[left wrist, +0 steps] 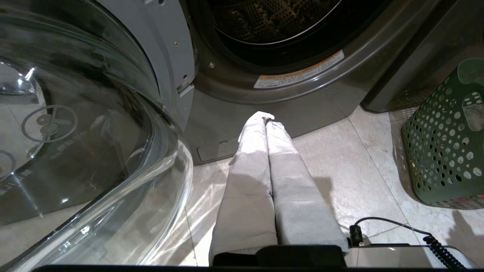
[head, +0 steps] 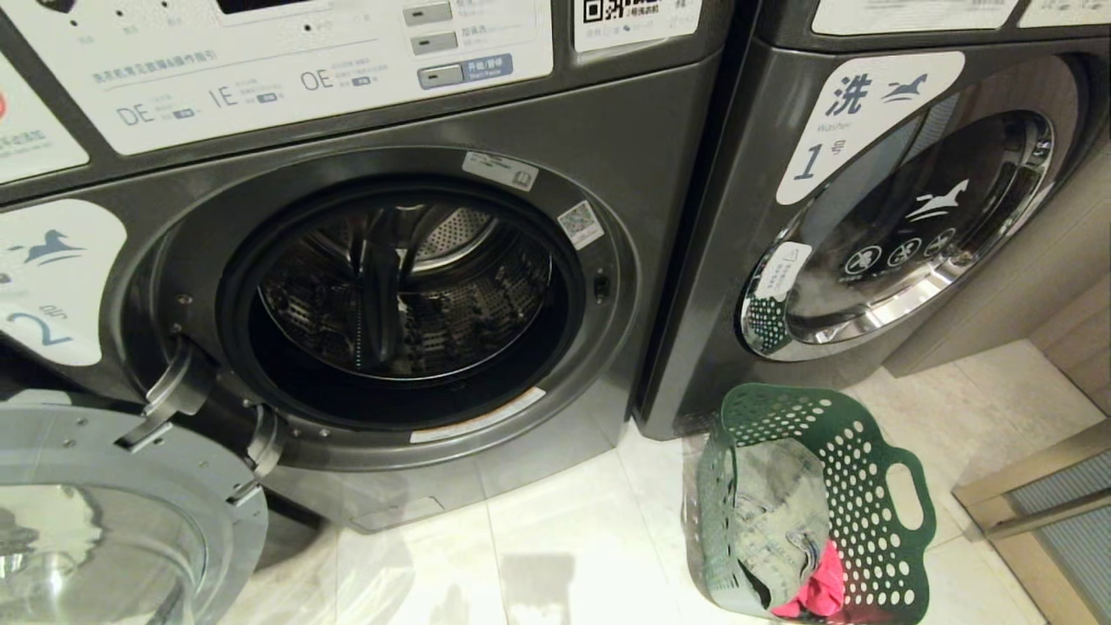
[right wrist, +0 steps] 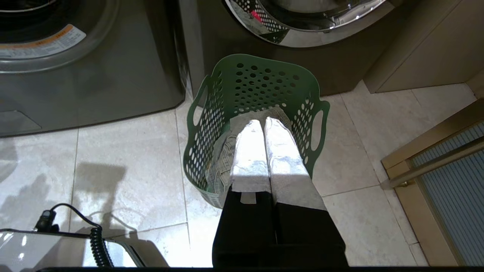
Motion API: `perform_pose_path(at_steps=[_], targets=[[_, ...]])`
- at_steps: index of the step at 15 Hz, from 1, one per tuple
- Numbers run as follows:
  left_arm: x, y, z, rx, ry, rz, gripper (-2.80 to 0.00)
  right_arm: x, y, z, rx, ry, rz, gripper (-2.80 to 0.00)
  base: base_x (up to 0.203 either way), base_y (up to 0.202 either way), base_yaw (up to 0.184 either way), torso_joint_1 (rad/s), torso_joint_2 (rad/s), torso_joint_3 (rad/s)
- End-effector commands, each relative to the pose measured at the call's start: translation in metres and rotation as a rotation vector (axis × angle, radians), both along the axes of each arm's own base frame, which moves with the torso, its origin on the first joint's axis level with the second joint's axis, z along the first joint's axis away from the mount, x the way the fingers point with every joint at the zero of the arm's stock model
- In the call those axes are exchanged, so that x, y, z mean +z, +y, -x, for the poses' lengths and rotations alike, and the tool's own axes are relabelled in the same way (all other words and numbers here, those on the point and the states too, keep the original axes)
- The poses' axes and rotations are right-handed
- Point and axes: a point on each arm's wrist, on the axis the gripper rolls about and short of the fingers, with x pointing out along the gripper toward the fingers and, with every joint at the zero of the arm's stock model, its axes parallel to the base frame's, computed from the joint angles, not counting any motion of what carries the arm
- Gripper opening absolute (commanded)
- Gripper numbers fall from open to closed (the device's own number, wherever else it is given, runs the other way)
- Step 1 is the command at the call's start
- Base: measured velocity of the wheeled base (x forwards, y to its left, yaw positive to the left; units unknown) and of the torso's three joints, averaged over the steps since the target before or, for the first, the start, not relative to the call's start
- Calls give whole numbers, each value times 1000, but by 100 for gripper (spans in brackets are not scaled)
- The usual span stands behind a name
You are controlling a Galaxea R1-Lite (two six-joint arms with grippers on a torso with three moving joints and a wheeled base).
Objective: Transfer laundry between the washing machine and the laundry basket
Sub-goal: Close the washing machine door with the left hand
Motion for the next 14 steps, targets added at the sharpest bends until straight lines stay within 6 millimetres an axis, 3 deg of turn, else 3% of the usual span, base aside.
perform_pose_path(at_steps=[1, 14], targets=[[0, 0, 0, 0, -1, 0, -280, 0, 0, 0, -2, 3, -1, -280, 0, 0, 0, 0, 5, 195], [0, 0, 0, 1, 0, 0, -280, 0, 0, 0, -3, 3, 4, -280, 0, 0, 0, 2, 1, 202]])
